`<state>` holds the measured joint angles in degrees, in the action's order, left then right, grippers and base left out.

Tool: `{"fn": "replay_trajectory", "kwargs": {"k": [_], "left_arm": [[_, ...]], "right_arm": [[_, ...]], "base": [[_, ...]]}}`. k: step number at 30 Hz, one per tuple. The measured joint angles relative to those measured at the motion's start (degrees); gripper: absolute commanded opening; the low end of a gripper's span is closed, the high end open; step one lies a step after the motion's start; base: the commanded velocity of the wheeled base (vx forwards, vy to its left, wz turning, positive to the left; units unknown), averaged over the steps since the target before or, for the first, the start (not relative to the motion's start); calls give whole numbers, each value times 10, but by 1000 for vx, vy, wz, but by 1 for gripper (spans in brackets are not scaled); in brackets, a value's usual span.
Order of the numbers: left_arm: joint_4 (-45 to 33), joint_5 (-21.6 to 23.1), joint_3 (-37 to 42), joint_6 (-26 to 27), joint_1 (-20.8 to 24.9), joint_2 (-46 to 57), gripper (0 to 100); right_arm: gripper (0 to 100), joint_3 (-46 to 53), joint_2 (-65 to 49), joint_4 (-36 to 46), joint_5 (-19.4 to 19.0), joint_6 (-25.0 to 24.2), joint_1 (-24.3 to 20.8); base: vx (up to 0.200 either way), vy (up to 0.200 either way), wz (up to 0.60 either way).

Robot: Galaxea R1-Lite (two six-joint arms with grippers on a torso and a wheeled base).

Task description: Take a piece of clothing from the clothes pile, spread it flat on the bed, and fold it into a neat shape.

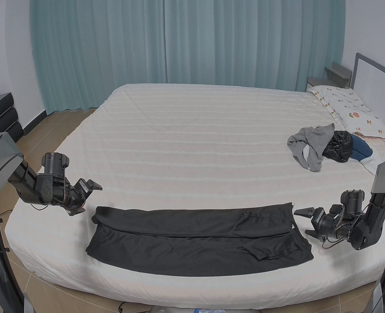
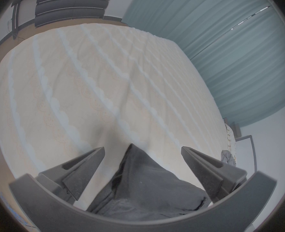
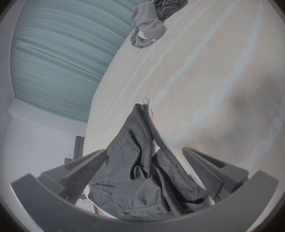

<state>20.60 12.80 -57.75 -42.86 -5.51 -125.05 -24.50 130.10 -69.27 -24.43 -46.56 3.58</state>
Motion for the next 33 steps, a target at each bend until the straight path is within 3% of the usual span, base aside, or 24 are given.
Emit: {"fn": "replay_trajectory", "kwargs": {"k": [5,13,16,23,33], "left_arm": [[11,1,11,-42,29,22,100],[122,3,55,-57,64,16,100],[136,5,80,-32,70,7,100],[147,0,122,81,76,-22,100],[148,-1,129,79,77,-28,100]], "right_arm": [[100,-2,3,-9,0,-8,0],[100,0,10,-22,-1,-12,1],[100,1,12,-23,-3,-13,1],[100,2,14,-23,-5,-13,1],[100,3,14,-23,-5,-13,1]], "base": [[0,0,0],[0,0,0],[0,0,0],[0,0,0],[0,0,0]]}}
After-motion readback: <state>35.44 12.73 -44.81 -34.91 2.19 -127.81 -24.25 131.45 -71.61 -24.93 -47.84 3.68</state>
